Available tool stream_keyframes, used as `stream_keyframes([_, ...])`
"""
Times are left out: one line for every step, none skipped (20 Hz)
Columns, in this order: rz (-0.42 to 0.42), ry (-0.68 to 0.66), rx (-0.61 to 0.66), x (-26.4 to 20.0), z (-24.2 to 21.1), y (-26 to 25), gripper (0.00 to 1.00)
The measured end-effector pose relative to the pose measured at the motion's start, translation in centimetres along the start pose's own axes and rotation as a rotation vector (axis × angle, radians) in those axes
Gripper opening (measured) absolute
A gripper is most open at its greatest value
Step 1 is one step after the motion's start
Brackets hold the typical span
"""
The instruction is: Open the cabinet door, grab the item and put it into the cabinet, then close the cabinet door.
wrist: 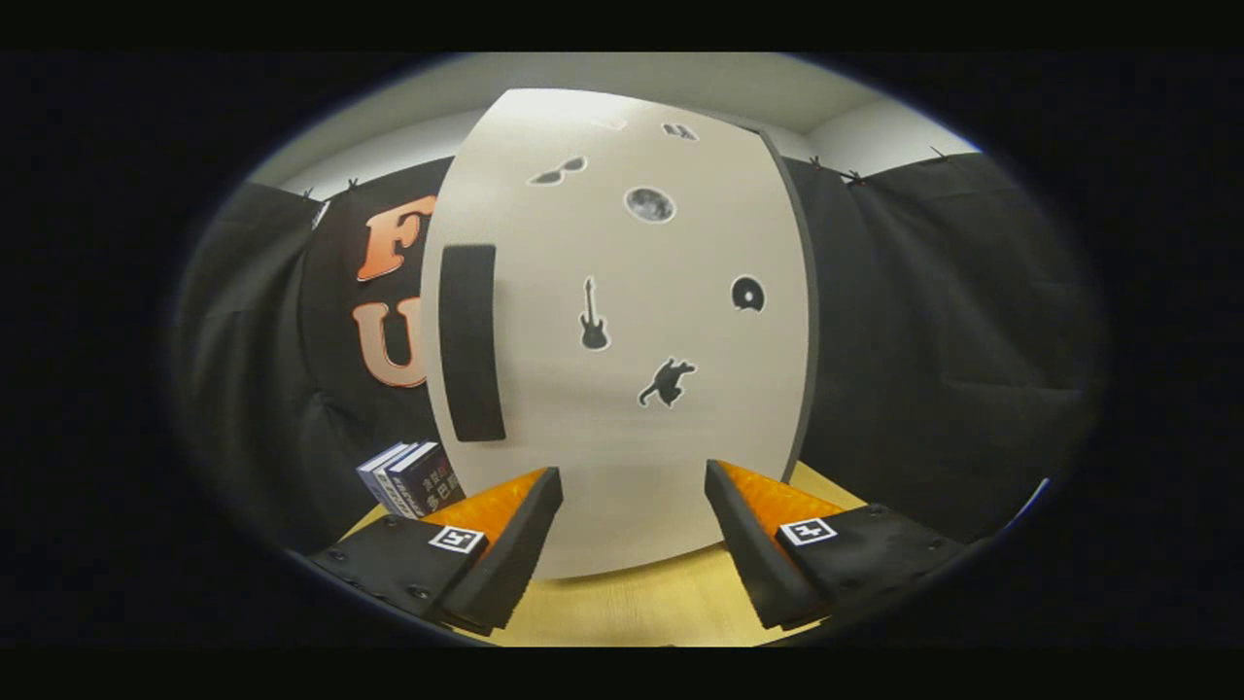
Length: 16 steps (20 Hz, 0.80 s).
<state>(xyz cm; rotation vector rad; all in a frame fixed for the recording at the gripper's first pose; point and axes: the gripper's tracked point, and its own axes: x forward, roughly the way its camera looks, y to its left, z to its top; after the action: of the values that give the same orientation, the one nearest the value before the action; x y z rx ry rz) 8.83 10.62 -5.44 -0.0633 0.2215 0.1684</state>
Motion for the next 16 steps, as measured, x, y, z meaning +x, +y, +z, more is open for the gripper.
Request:
stream_keyframes([-0.008,-0.002,-0.014,-1.0,0.7,-0.5,0.95])
stream_keyframes([-0.016,-0.002,-0.026,-1.8,1.3,-0.8,0.95])
stream_keyframes([-0.018,-0.004,-0.031,-2.8,1.9,-1.0,0.95])
stream_keyframes([-0.018,-0.010,-0.029,-3.5,2.5,-1.1,0.95])
stream_keyframes([-0.018,-0.020,-0.025,-4.3,3.1,-1.2,0.95])
stream_keyframes([-0.023,-0.030,-0.021,-5.0,3.6,-1.4,0.95])
stream_keyframes([-0.033,-0.043,-0.025,-5.5,4.0,-1.7,0.95])
stream_keyframes([-0.048,-0.052,-0.031,-5.9,4.2,-2.2,0.95])
stream_keyframes([-0.059,-0.054,-0.035,-6.3,4.3,-2.7,0.95])
stream_keyframes([-0.066,-0.053,-0.030,-6.7,4.1,-3.0,0.95])
stream_keyframes([-0.066,-0.052,-0.018,-7.1,4.0,-3.1,0.95])
stream_keyframes([-0.063,-0.048,-0.003,-7.4,3.8,-3.2,0.95])
stream_keyframes([-0.060,-0.048,0.008,-7.6,3.7,-3.3,0.95])
stream_keyframes([-0.064,-0.049,0.013,-7.7,3.7,-3.5,0.95])
stream_keyframes([-0.069,-0.050,0.012,-7.9,3.7,-3.7,0.95])
stream_keyframes([-0.072,-0.053,0.010,-8.0,3.7,-3.8,0.95])
